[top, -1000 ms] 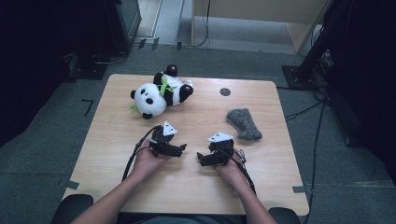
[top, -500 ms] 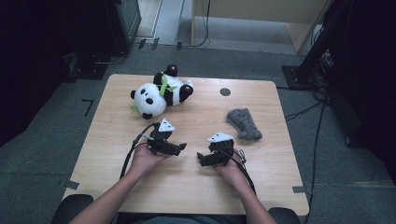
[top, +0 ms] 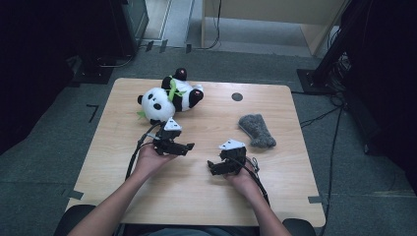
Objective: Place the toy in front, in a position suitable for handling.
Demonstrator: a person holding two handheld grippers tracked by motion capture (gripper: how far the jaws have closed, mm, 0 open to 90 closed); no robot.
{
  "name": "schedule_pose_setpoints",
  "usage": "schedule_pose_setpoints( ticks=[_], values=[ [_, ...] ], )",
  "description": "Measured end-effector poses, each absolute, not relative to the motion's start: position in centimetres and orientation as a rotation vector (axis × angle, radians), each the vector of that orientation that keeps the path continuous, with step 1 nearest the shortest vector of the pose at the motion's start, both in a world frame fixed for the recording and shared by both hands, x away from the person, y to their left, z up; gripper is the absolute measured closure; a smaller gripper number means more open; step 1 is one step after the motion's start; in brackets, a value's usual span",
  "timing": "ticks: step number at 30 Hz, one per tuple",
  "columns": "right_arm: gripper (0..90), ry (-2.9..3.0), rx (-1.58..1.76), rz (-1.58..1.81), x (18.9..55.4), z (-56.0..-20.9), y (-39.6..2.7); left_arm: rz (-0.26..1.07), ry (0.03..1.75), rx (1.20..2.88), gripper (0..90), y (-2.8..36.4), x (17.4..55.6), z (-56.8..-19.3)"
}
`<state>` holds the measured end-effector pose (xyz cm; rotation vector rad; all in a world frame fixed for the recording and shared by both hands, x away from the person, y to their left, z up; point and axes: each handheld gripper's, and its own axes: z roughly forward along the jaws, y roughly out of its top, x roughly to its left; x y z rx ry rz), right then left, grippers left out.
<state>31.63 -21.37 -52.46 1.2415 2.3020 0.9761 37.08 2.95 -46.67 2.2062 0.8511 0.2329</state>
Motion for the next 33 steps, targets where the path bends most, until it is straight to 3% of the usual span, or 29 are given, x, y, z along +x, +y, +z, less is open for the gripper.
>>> schedule_pose_setpoints(
  ticks=[4, 13, 33],
  values=[
    [0.0, 2.299, 1.245, 0.977, 31.6, -52.5, -21.3, 0.203, 0.844, 2.228, 16.8, 2.8, 37.4, -46.6],
    [0.0, 2.297, 1.245, 0.978, 31.6, -52.5, -21.3, 0.224, 0.849, 2.204, 22.9, 2.8, 38.3, -45.7],
    [0.0, 2.298, 1.247, 0.978, 31.6, -52.5, -21.3, 0.305, 0.897, 2.112, 25.1, 4.2, 42.5, -41.6]
  ],
)
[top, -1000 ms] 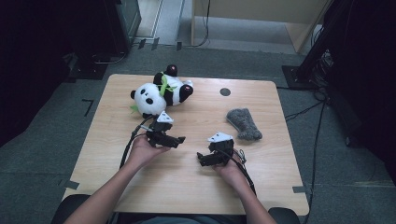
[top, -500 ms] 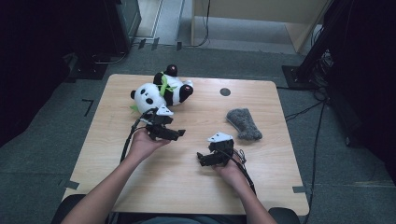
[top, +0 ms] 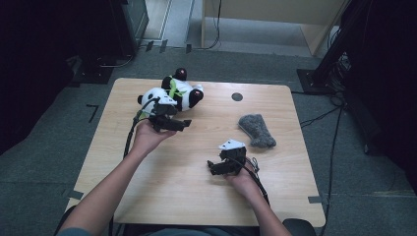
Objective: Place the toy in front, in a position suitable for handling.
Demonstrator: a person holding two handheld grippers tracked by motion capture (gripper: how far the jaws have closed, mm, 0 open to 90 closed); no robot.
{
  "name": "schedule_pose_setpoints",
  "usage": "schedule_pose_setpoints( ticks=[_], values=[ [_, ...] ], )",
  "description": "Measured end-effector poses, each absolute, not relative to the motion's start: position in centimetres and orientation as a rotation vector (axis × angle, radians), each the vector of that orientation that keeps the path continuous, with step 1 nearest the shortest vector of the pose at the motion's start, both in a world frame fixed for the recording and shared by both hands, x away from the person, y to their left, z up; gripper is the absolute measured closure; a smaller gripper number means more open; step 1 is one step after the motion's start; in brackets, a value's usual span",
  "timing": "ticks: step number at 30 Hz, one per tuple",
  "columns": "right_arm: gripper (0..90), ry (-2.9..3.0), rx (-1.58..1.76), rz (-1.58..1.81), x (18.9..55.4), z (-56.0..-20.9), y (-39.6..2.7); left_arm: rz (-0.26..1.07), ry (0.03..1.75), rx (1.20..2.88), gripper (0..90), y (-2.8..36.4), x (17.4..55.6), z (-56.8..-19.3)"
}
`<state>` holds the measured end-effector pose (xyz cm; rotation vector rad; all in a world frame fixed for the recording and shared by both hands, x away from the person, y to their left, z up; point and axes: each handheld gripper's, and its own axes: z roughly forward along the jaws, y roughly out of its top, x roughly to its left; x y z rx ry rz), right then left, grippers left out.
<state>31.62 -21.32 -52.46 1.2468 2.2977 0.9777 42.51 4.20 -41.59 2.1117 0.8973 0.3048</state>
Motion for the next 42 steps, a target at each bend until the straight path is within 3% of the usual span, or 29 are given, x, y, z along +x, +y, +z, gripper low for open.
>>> schedule_pose_setpoints(
  ticks=[26, 42],
  values=[
    [0.0, 2.294, 1.256, 0.982, 31.6, -52.4, -21.2, 0.419, 1.02, 2.073, 24.9, 4.8, 51.0, -37.7],
    [0.0, 2.289, 1.263, 0.981, 31.6, -52.4, -21.2, 0.433, 1.141, 2.083, 25.5, 5.5, 54.2, -40.8]
  ],
)
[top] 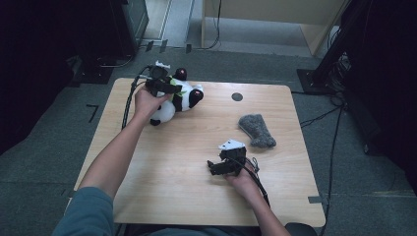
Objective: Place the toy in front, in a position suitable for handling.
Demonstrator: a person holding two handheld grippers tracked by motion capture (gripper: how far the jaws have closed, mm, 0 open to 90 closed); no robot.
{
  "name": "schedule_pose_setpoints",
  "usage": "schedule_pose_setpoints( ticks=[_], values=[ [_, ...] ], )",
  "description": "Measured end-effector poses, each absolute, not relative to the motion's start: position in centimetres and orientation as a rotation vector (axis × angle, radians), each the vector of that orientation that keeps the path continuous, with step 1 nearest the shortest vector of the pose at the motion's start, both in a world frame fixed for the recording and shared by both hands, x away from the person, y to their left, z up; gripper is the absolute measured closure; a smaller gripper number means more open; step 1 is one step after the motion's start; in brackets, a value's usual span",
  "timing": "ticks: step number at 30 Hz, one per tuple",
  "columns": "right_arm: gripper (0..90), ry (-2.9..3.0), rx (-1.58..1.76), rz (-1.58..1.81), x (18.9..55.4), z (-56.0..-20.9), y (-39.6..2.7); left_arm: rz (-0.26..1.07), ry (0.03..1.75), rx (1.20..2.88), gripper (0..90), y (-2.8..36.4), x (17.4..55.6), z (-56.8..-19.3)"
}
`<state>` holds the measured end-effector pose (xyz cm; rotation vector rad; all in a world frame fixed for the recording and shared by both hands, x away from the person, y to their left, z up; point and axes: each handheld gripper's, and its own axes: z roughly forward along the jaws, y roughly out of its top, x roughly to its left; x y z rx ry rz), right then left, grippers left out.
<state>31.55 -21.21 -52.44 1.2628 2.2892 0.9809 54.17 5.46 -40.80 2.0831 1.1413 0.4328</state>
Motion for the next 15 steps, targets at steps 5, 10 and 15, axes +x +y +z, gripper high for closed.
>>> schedule_pose_setpoints(
  ticks=[5, 10, 15],
  values=[
    [0.0, 2.289, 1.259, 0.98, 31.6, -52.5, -21.2, 0.41, 1.147, 2.063, 26.7, 5.6, 54.3, -41.9],
    [0.0, 2.29, 1.259, 0.979, 31.6, -52.5, -21.2, 0.429, 1.133, 2.053, 35.1, 5.6, 54.1, -42.3],
    [0.0, 2.29, 1.259, 0.979, 31.6, -52.5, -21.2, 0.474, 1.122, 2.079, 43.7, 5.3, 53.9, -42.5]
  ],
)
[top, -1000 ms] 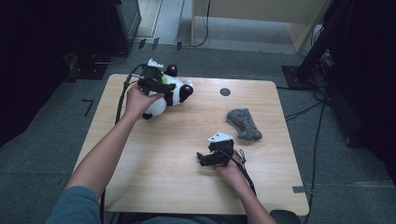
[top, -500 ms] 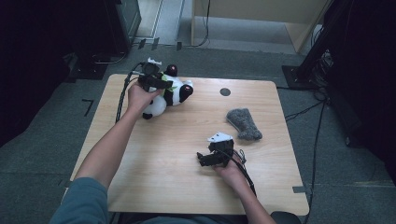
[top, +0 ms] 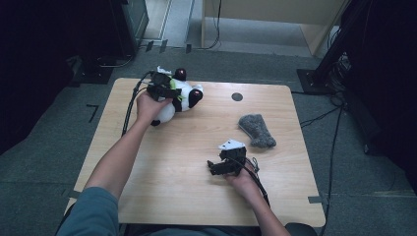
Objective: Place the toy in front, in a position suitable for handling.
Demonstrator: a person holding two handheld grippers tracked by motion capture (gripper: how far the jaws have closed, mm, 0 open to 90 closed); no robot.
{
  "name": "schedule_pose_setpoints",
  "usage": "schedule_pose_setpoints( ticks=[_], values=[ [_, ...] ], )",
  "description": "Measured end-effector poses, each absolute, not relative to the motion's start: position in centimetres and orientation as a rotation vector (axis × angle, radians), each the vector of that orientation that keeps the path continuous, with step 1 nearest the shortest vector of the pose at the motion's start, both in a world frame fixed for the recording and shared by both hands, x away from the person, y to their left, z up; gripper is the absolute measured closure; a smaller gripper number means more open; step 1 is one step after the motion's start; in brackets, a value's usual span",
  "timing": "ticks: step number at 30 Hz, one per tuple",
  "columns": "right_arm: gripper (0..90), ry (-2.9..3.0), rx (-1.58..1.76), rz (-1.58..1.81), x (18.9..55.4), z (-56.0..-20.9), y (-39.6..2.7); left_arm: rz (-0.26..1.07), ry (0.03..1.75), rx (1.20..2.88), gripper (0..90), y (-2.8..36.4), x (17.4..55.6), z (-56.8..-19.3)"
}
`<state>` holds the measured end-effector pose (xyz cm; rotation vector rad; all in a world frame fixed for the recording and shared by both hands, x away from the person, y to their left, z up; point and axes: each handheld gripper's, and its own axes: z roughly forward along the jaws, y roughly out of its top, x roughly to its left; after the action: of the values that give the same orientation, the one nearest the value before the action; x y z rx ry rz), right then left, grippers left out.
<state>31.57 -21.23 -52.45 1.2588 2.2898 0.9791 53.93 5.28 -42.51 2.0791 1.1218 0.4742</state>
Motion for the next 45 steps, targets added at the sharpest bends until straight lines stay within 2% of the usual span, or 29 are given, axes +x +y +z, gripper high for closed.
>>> schedule_pose_setpoints(
  ticks=[7, 14, 27, 45],
  values=[
    [0.0, 2.29, 1.26, 0.98, 31.6, -52.5, -21.2, 0.492, 1.129, 2.083, 65.6, 5.1, 53.5, -42.4],
    [0.0, 2.29, 1.262, 0.98, 31.6, -52.4, -21.2, 0.416, 1.175, 2.025, 73.1, 5.6, 53.5, -41.9],
    [0.0, 2.29, 1.264, 0.98, 31.6, -52.4, -21.2, 0.372, 1.126, 2.02, 75.5, 5.7, 51.8, -40.6],
    [0.0, 2.288, 1.265, 0.976, 31.6, -52.4, -21.3, 0.328, 1.031, 2.002, 75.4, 5.0, 46.2, -38.6]
  ],
)
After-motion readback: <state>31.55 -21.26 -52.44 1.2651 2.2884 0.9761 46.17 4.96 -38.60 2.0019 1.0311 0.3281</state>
